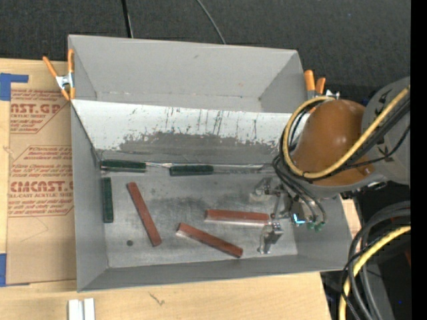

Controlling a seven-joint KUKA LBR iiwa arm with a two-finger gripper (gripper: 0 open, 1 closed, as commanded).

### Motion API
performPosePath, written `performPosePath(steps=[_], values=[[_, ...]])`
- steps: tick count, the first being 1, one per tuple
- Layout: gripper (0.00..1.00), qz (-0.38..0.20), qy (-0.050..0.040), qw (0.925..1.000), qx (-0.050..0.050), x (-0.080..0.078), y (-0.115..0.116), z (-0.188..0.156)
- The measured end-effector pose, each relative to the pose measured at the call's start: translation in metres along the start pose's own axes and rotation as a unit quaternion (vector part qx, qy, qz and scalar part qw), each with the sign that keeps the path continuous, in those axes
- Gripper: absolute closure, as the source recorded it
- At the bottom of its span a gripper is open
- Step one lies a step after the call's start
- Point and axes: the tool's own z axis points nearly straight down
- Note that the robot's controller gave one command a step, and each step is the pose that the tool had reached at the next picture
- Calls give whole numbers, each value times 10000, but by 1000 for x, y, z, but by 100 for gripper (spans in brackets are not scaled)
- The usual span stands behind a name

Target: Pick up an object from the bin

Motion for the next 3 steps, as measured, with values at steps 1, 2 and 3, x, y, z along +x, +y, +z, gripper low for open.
performPosePath(steps=[1, 2, 3], values=[[0, -2, -40, 10000, 3, -2, 0, -4], [100, 737, -203, 9971, 4, -37, 15, 81], [100, 739, -202, 9971, 4, -37, 15, 81]])
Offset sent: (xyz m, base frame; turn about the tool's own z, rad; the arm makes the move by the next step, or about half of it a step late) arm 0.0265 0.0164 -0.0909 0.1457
